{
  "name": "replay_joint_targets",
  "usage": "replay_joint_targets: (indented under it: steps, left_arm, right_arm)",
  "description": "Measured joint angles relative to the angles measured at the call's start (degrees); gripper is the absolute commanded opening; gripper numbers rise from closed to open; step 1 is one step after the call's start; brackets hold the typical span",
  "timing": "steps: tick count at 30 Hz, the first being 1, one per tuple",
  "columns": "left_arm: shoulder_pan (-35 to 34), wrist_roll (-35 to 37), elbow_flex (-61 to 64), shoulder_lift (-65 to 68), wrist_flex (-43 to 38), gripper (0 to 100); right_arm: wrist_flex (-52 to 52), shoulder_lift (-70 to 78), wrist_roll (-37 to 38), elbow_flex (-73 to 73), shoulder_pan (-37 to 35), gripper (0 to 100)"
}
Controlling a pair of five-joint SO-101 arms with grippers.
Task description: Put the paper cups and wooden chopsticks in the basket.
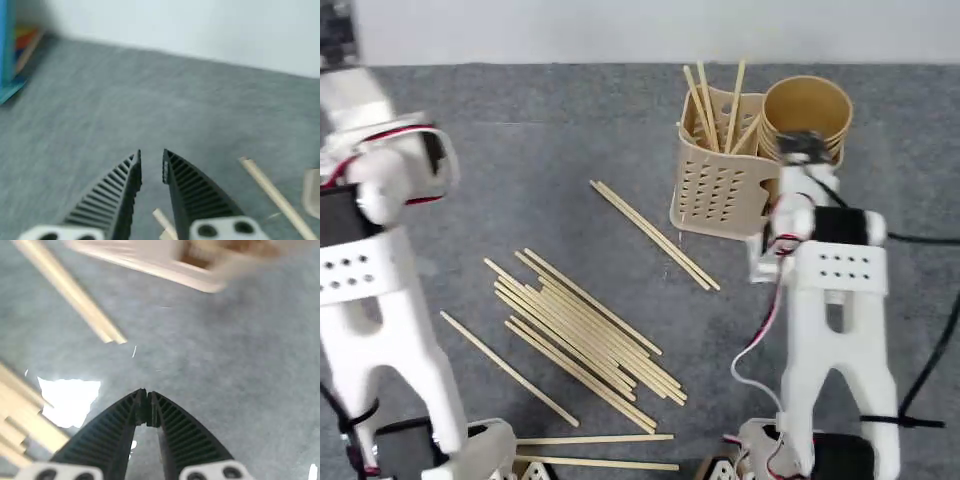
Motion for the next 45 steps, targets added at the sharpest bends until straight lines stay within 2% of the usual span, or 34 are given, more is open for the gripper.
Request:
replay_joint_targets:
  steps: [4, 8, 11, 14, 20, 25, 37, 45]
  left_arm:
    - [-4.9, 0.0, 8.0, 0.0, -0.6, 7]
    - [-9.1, 0.0, 16.0, 0.0, -5.1, 7]
    - [-10.5, 0.0, 22.1, 0.0, -9.0, 7]
    - [-11.1, 0.0, 27.3, 0.0, -12.1, 7]
    - [-11.2, 0.0, 33.7, 0.0, -17.0, 7]
    - [-11.2, 0.0, 35.3, 0.0, -18.8, 7]
    - [-11.3, 0.0, 36.4, 0.0, -18.9, 7]
    - [-11.3, 0.0, 37.0, 0.0, -18.9, 7]
  right_arm:
    - [3.1, 0.0, 0.6, -5.7, -9.1, 0.9]
    - [3.3, 3.9, 3.6, -10.7, -19.3, 1.3]
    - [1.0, 10.7, 7.1, -15.3, -23.3, 1.5]
    - [-0.7, 20.6, 9.9, -22.2, -23.7, 2.0]
    - [-1.0, 43.0, 14.2, -40.3, -24.0, 14.5]
    - [-1.0, 57.1, 17.1, -53.1, -23.7, 15.8]
    - [-1.0, 78.9, 18.1, -77.1, -24.7, 15.9]
    - [-1.0, 86.0, 18.3, -84.1, -25.0, 15.7]
